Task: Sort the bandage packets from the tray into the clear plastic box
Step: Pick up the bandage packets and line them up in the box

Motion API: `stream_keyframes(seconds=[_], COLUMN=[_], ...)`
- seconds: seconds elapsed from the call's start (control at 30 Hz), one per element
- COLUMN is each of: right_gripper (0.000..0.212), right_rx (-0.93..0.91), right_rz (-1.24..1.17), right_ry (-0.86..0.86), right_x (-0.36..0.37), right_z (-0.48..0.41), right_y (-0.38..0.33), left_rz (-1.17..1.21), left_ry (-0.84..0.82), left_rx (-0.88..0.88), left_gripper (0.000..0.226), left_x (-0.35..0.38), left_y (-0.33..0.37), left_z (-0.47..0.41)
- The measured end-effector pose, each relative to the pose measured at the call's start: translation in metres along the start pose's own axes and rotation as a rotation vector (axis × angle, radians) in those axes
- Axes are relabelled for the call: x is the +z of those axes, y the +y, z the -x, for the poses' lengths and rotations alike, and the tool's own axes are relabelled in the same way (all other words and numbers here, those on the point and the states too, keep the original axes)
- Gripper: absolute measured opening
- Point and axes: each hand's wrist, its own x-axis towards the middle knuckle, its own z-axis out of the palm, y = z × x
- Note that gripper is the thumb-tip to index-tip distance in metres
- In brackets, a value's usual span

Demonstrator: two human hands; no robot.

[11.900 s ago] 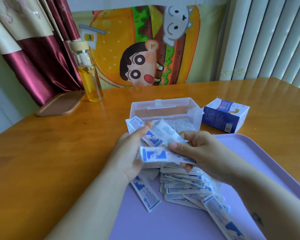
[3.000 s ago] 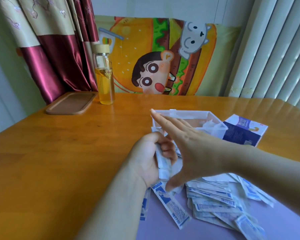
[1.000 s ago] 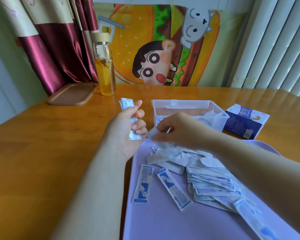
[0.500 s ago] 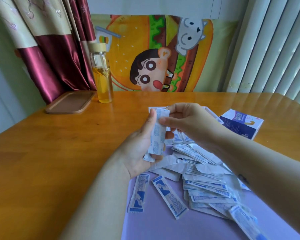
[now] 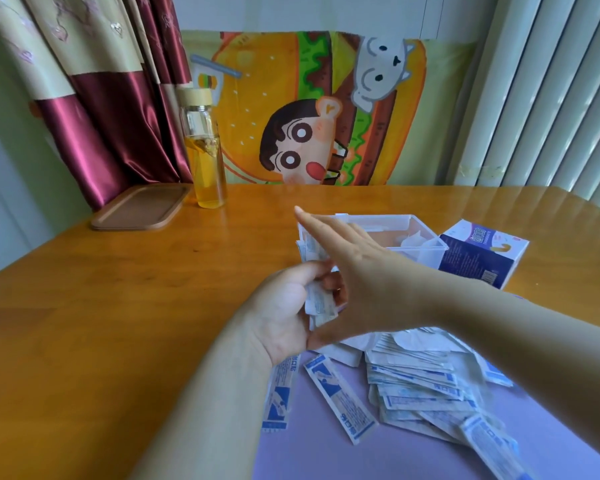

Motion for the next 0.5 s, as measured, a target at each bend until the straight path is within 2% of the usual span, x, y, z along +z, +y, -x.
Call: stream_keyframes(seconds=[0.03, 0.17, 0.4, 0.5], right_gripper=[0.135, 0.123, 0.115, 0.101], right_rx=[-0.007, -0.023, -0.076, -0.126], right_rz=[0.051, 0.057, 0.09, -0.033], right_ry=[-0.009, 0.014, 0.077, 0.104], right_x=[0.0029, 0.007, 0.0031, 0.0013], right_z=[-0.0017, -0.0043, -0.0007, 0.0012], right_y=[-0.0009, -0.0008, 0.002, 0.0044], left_rz=[-0.026, -0.062, -0.165, -0.217], left_ry=[-0.006, 0.012, 0.023, 0.007], left_rx=[-0.008, -0.013, 0.065, 0.073], left_gripper=[0.01, 0.007, 0.036, 0.043], left_x=[0.0007, -0.0012, 0.0014, 0.0017], left_y=[-0.0004, 0.0002, -0.002, -0.0007], left_z=[-0.0003, 0.001, 0.0041, 0.0062])
